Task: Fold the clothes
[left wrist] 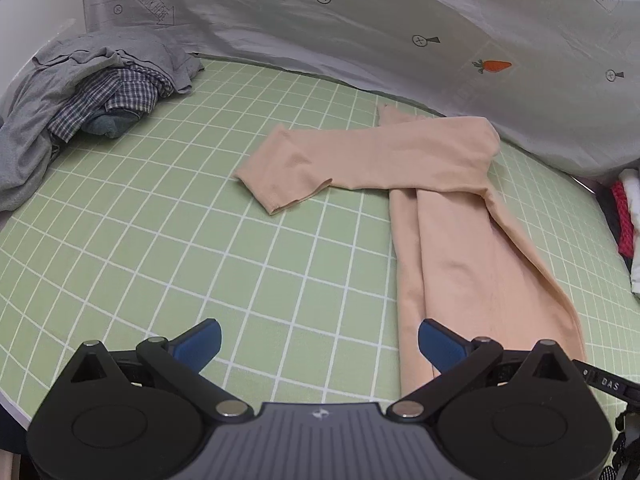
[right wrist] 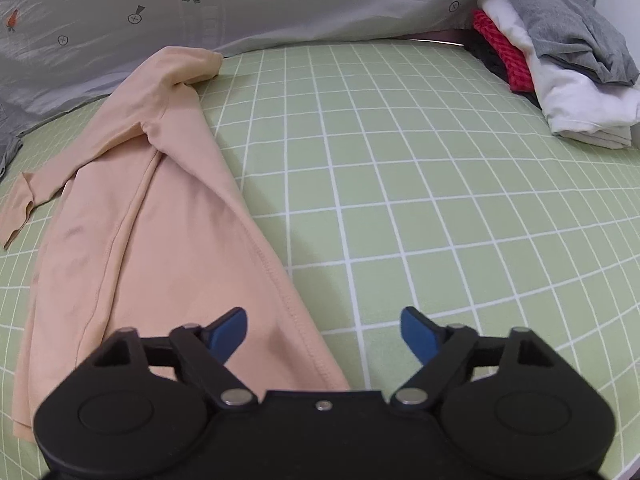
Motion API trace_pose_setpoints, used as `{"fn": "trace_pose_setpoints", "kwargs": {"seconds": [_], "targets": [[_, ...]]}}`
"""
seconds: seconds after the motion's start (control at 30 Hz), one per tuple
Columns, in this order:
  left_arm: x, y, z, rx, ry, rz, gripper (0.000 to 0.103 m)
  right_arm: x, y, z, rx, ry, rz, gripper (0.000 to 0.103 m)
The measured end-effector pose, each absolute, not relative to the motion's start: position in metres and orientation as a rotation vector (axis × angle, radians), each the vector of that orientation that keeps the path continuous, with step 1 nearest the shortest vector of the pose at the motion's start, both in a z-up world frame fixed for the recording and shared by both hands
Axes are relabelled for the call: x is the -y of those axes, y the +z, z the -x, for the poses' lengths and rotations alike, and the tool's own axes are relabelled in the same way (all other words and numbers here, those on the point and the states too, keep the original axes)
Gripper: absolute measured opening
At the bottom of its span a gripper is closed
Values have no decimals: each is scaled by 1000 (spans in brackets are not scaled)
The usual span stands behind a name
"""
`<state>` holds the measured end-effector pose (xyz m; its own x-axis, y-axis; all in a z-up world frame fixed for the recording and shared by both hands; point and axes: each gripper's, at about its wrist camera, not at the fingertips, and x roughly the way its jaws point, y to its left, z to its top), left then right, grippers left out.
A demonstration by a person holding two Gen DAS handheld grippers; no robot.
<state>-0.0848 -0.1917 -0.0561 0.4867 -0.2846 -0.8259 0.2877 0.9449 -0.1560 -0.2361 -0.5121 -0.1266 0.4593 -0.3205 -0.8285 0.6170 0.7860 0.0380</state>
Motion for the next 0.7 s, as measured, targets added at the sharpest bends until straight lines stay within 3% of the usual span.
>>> {"fn": "trace_pose_setpoints", "kwargs": {"seconds": [0.17,0.27,0.7], "targets": [[182,-54,92,-988,-357,-12,103,505,-129,237,-930,-549,-372,25],[170,-55,90,-994,-347,11,103,491,-120,235,-915,-536,-317,8],[126,-62,70,-1023,-366,29,103,394,-104,217,-873,-354,-178,3]]}}
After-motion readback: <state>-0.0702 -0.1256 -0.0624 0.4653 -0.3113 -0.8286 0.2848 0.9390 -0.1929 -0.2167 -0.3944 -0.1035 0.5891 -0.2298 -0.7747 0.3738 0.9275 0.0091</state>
